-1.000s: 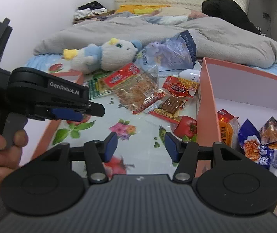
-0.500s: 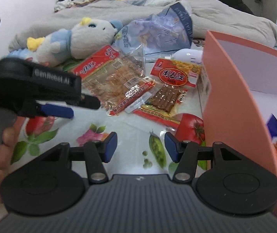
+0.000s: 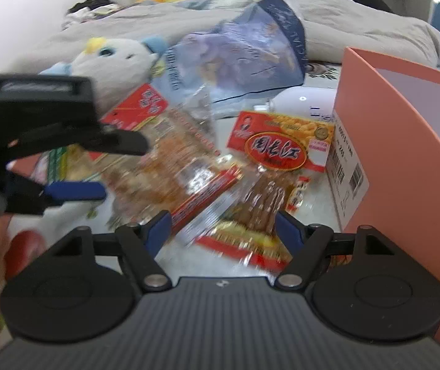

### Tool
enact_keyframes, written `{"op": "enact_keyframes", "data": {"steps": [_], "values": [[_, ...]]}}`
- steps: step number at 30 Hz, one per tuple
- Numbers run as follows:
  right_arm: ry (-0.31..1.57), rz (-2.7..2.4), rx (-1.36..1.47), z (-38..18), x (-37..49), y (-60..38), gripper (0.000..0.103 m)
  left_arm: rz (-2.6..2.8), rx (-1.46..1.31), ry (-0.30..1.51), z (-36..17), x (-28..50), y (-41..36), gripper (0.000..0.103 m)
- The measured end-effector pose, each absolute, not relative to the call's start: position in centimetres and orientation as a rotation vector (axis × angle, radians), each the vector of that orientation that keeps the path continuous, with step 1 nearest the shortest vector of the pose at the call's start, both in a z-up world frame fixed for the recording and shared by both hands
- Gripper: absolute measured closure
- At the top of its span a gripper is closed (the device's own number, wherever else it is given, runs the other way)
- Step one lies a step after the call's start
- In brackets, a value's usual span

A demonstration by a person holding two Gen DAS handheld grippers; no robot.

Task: Organize snacks

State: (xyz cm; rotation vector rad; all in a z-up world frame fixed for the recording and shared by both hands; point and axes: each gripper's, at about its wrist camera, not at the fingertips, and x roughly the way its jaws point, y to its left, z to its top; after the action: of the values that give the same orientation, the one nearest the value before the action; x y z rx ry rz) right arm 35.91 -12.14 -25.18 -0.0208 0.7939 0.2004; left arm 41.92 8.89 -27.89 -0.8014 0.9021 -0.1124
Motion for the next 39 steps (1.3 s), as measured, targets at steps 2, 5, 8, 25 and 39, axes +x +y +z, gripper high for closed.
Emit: {"op": "enact_keyframes", "data": {"steps": [2,5,8,25,39], "values": [[0.769,0.208,-0.023,-25.3,36.5,-12.2,0.024,-0.117,-0.832,0.889,-28.2,42.0,9.2,0.028],[0.770,0.206,-0.021,-25.6,37.3,-12.1,0.017,-0.128,-0.844,0.876,-28.4,42.1,9.4,0.028],[0.785,0.229,0.017,-26.0,37.8,-12.3,0.010,-0.134,-0.850,0.867,-28.5,42.0,9.4,0.028],[0.863,0.418,-0.134,-26.1,35.0,-10.3,0.009,-0.141,-0.753,0.971,-29.4,42.3,7.3,0.096],[0.894,0.464,-0.170,-24.5,29.4,-11.6,0.062,-0.099,-0.640,0.961,-26.5,36.4,7.2,0.103]]}}
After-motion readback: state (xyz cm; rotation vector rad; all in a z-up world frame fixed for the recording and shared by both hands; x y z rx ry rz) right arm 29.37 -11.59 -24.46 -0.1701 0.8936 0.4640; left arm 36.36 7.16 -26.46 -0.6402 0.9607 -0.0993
